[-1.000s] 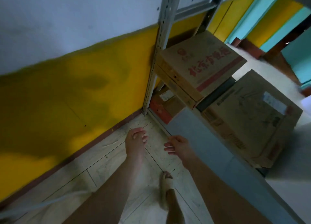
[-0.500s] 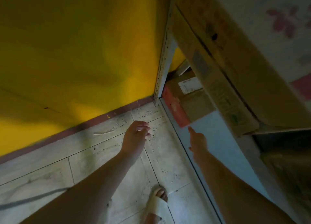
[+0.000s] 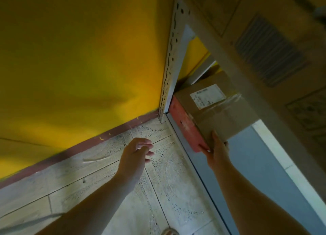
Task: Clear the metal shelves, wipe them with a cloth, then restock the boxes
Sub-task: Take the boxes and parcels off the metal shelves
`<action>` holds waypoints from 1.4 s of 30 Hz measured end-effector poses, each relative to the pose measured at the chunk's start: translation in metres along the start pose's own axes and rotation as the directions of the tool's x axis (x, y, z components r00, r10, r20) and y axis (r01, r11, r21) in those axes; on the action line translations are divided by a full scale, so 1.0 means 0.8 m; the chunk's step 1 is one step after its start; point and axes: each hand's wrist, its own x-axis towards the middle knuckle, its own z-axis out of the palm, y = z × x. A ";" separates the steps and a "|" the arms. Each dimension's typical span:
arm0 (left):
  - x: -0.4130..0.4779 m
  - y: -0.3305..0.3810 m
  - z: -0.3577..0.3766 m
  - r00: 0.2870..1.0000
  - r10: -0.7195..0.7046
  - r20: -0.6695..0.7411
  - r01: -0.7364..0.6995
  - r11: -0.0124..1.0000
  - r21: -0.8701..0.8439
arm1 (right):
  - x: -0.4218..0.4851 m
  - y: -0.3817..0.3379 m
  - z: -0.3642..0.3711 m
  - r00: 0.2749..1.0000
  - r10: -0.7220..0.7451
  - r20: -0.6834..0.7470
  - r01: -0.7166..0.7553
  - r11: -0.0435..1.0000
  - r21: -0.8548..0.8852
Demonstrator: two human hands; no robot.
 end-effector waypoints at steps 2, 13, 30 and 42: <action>0.004 0.003 0.001 1.000 0.002 0.021 -0.002 1.000 0.006 | -0.003 0.000 0.003 0.999 -0.028 -0.029 0.029 0.999 0.026; -0.002 0.022 -0.007 0.986 0.076 0.145 -0.105 0.973 0.206 | -0.018 -0.009 -0.006 0.997 0.030 -0.066 -0.036 0.994 -0.100; 0.020 0.002 0.047 0.981 0.042 0.192 -0.109 0.929 0.354 | -0.088 0.042 -0.120 1.000 -0.010 0.006 0.011 0.981 -0.193; -0.054 -0.050 0.028 0.981 -0.017 0.191 -0.058 0.922 0.383 | -0.208 0.085 -0.183 0.996 0.056 0.063 -0.041 0.975 -0.218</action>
